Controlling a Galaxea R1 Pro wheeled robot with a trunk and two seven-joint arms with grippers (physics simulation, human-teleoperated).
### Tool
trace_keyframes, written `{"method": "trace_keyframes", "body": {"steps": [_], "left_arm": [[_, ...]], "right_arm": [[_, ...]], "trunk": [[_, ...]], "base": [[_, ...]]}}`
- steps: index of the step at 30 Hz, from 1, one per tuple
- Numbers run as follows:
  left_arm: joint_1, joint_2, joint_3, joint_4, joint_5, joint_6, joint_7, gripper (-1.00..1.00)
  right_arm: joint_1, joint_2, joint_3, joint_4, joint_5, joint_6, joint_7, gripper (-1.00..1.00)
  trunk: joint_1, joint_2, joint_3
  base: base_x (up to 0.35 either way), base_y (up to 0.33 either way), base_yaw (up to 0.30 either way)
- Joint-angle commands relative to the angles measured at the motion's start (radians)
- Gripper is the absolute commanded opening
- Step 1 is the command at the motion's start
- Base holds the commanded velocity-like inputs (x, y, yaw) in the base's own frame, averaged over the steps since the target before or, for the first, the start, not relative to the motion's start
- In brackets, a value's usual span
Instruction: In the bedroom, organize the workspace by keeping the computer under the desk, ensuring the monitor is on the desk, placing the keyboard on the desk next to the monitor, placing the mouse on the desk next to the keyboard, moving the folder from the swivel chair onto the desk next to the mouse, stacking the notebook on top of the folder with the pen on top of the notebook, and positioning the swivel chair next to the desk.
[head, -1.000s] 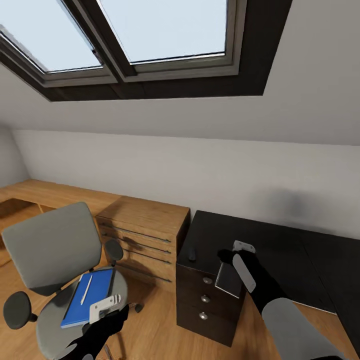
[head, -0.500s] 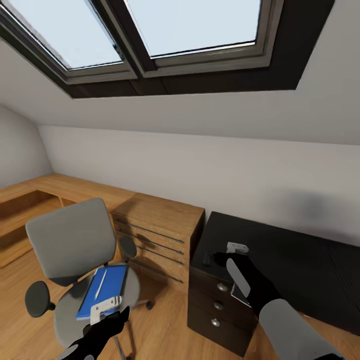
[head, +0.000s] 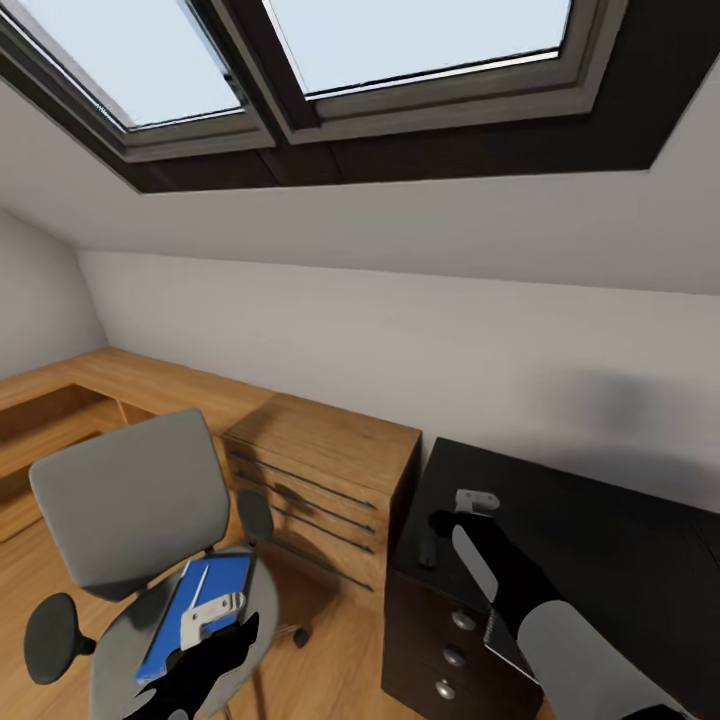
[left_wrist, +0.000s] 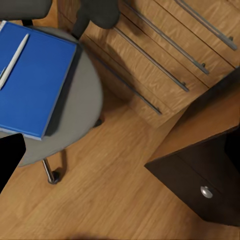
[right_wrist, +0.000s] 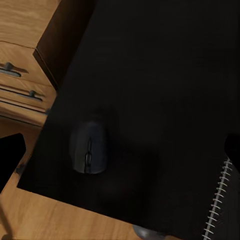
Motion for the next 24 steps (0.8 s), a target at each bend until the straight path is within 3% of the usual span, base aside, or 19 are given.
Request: {"method": "trace_keyframes", "body": {"steps": [1, 9, 24], "left_arm": [[0.0, -0.001, 0.001, -0.002, 0.011, 0.004, 0.007, 1.0], [0.0, -0.001, 0.001, 0.003, 0.011, 0.004, 0.006, 1.0], [0.0, 0.0, 0.004, 0.004, 0.012, 0.005, 0.005, 1.0]], "right_arm": [[-0.001, 0.0, 0.005, 0.002, 0.003, -0.005, -0.01, 1.0], [-0.001, 0.0, 0.007, 0.027, 0.029, -0.021, -0.008, 1.0], [-0.001, 0.001, 0.015, 0.067, 0.027, -0.045, -0.007, 1.0]], "trunk": [[0.001, -0.002, -0.002], [0.001, -0.002, -0.002], [0.001, -0.002, -0.002]], "base": [[0.208, 0.0, 0.001], [0.222, 0.0, 0.0], [0.026, 0.122, 0.0]]}}
